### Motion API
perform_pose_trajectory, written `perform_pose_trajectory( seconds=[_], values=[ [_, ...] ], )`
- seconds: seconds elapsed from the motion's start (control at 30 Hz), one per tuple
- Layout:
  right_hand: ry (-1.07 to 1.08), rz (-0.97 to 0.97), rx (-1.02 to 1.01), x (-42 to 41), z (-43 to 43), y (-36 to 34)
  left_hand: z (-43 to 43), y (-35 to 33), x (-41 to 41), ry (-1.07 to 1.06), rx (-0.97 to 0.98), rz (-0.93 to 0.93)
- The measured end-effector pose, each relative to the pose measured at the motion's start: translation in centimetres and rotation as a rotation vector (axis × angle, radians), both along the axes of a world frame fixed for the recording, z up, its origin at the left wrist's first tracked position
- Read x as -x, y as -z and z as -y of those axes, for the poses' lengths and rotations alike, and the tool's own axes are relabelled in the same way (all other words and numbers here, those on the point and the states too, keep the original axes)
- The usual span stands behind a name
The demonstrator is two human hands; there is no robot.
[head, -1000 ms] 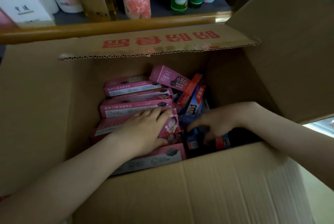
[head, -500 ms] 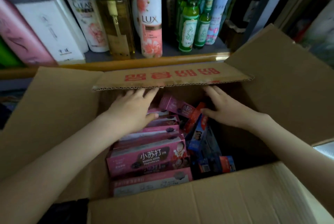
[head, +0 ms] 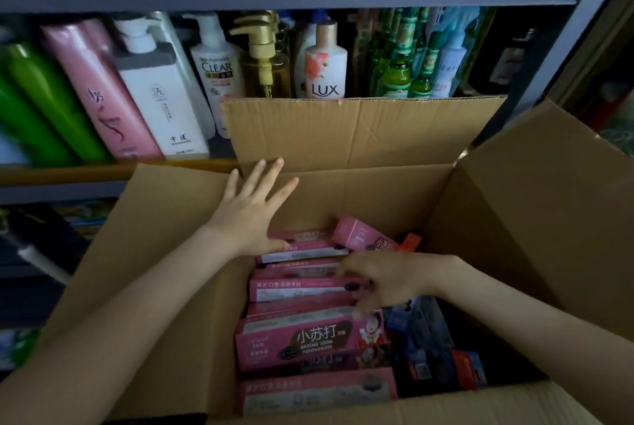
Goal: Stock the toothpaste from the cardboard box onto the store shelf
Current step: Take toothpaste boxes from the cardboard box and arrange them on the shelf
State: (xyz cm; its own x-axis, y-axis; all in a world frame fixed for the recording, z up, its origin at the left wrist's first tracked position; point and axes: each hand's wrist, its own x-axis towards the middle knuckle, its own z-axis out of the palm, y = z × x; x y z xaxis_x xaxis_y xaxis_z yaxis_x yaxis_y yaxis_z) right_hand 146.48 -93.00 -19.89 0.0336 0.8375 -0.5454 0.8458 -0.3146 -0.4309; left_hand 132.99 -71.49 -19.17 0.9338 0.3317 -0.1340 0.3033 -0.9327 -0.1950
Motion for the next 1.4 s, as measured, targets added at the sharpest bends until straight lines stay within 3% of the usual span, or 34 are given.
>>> perform_pose_trajectory(
  seconds=[0.1, 0.27, 0.4, 0.47, 0.7, 0.83, 0.93, 1.03, 1.2, 1.27, 1.4],
  values=[
    [-0.116, 0.087, 0.161, 1.1, 0.2, 1.6, -0.4, 0.4, 0.4, 0.009, -0.01, -0.008],
    [-0.091, 0.157, 0.104, 1.3, 0.6, 3.1, -0.2, 0.4, 0.5, 0.024, -0.001, 0.014],
    [-0.082, 0.128, 0.198, 1.0, 0.9, 4.2, 0.6, 0.2, 0.8, 0.031, 0.033, 0.003],
    [-0.059, 0.133, 0.199, 1.2, 1.1, 4.4, 1.6, -0.1, 1.1, 0.009, 0.069, -0.066],
    [0.062, 0.152, 0.132, 2.8, 1.6, 3.3, 6.8, -0.6, 3.4, -0.001, 0.274, -0.567],
    [0.176, 0.055, 0.056, 3.4, 3.0, 1.0, 8.4, 0.1, 5.0, 0.021, 0.336, -0.619],
    [0.278, -0.062, 0.026, 3.1, 4.8, -2.2, 8.4, -0.7, 6.0, 0.015, 0.484, -0.473],
    [0.413, -0.259, -0.033, 2.7, 7.0, -5.3, 7.7, -3.3, 7.3, 0.002, 0.749, -0.179],
    [0.499, -0.527, -0.21, 3.4, 9.7, -8.2, 8.2, -6.2, 12.0, -0.13, 1.596, 0.584],
    [0.486, -0.627, -0.257, 4.5, 9.7, -8.7, 9.7, -5.8, 13.3, -0.227, 1.696, 0.736],
    [0.432, -0.729, -0.313, 7.9, 8.5, -9.3, 12.4, -6.3, 15.7, -0.416, 1.687, 1.039]
  ],
)
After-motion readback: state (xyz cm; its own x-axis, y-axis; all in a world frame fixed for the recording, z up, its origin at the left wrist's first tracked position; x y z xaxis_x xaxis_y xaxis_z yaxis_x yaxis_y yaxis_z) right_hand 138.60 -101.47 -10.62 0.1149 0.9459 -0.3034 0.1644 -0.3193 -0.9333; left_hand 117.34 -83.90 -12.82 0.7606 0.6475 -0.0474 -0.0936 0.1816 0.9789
